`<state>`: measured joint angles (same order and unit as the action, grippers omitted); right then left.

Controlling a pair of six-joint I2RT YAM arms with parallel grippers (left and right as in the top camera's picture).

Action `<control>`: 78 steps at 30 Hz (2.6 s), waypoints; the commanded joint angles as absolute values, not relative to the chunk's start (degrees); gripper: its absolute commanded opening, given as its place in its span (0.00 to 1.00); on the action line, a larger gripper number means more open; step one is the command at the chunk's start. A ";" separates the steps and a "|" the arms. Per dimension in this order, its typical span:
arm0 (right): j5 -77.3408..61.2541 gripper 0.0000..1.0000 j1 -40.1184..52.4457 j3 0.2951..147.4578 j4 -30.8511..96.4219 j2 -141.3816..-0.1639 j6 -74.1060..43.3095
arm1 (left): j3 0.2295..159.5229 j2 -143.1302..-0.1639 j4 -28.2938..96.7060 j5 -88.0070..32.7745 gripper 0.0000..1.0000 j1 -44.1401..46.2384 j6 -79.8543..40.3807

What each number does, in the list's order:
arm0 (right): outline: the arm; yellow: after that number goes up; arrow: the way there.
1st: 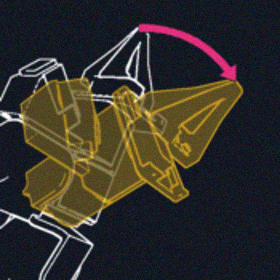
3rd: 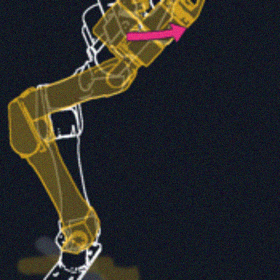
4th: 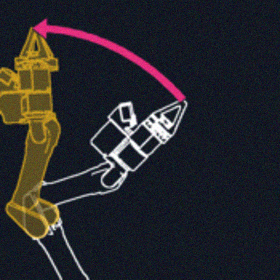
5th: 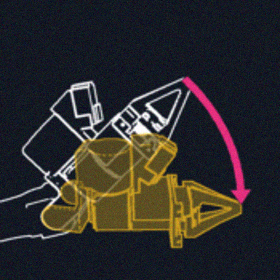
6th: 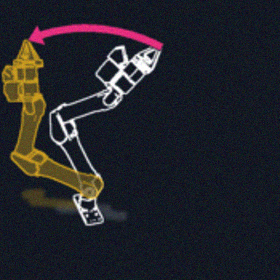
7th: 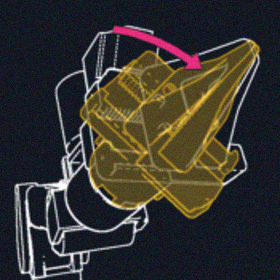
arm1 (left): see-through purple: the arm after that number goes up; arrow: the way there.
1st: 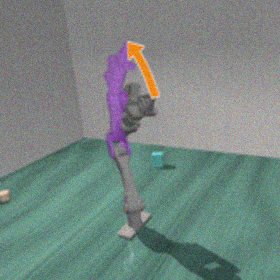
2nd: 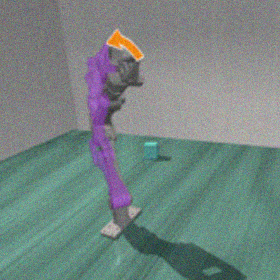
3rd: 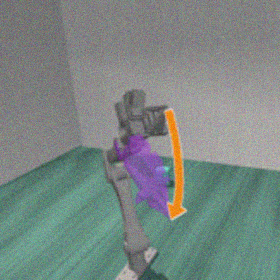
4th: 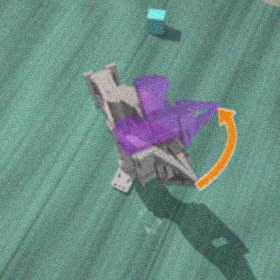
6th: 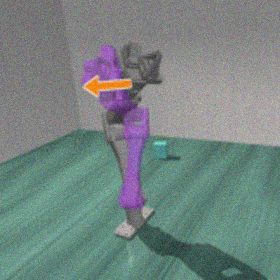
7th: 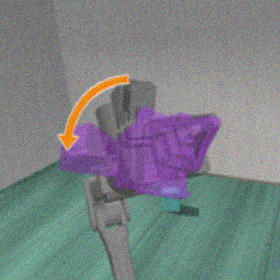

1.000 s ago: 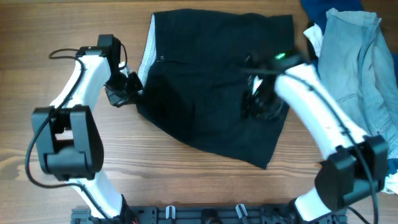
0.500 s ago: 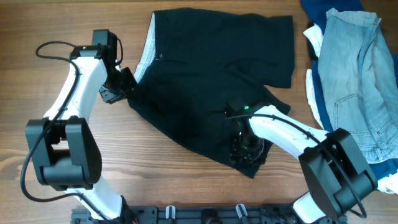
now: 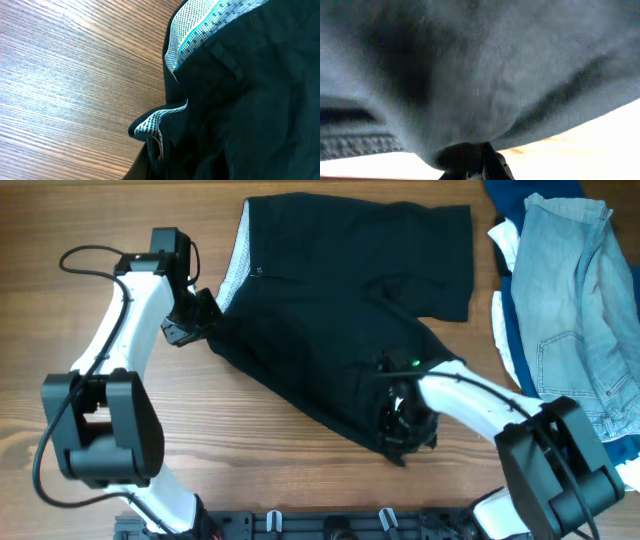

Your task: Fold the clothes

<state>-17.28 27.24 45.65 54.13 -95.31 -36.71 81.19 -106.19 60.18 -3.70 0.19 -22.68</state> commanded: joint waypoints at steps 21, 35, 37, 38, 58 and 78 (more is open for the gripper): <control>-8.75 0.04 5.87 99.26 86.02 -82.37 -14.72 | 81.21 -68.34 70.06 2.04 0.04 3.16 -27.73; -8.78 0.04 5.87 99.26 48.45 -109.34 -12.05 | 81.21 -102.32 36.12 3.07 0.04 3.33 -27.70; -10.46 0.09 5.87 99.26 43.16 -113.45 -12.45 | 81.21 -107.09 28.60 3.07 0.04 4.45 -27.70; -10.98 0.14 5.91 99.26 41.25 -115.42 -13.17 | 81.21 -108.90 25.41 3.07 0.07 5.15 -27.70; -14.63 0.69 6.20 92.82 49.32 -119.31 -8.54 | 81.21 -111.68 47.27 5.87 0.89 5.54 -24.49; -14.83 0.70 6.57 90.48 46.30 -119.31 -8.86 | 81.21 -113.82 47.64 1.96 0.36 -0.23 -16.62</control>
